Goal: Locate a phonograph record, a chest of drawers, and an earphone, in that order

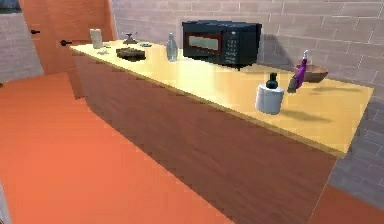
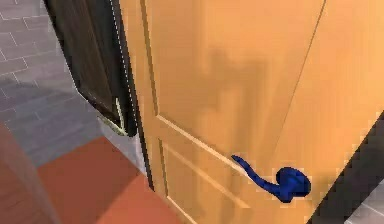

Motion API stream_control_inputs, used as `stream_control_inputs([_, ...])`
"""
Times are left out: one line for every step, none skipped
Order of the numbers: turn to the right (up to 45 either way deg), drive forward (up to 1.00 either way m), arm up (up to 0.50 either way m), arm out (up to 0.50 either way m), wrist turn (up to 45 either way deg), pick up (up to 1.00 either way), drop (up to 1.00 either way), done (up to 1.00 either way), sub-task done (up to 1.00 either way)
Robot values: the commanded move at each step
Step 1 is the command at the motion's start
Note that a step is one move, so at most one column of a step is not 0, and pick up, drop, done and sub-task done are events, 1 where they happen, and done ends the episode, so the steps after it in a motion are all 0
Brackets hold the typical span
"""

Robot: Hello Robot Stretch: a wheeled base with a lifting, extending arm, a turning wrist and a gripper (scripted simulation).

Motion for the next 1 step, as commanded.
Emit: stream_control_inputs([-24.0,0.00,0.00,0.00,0.0,0.00,0.00,0.00,0.00])
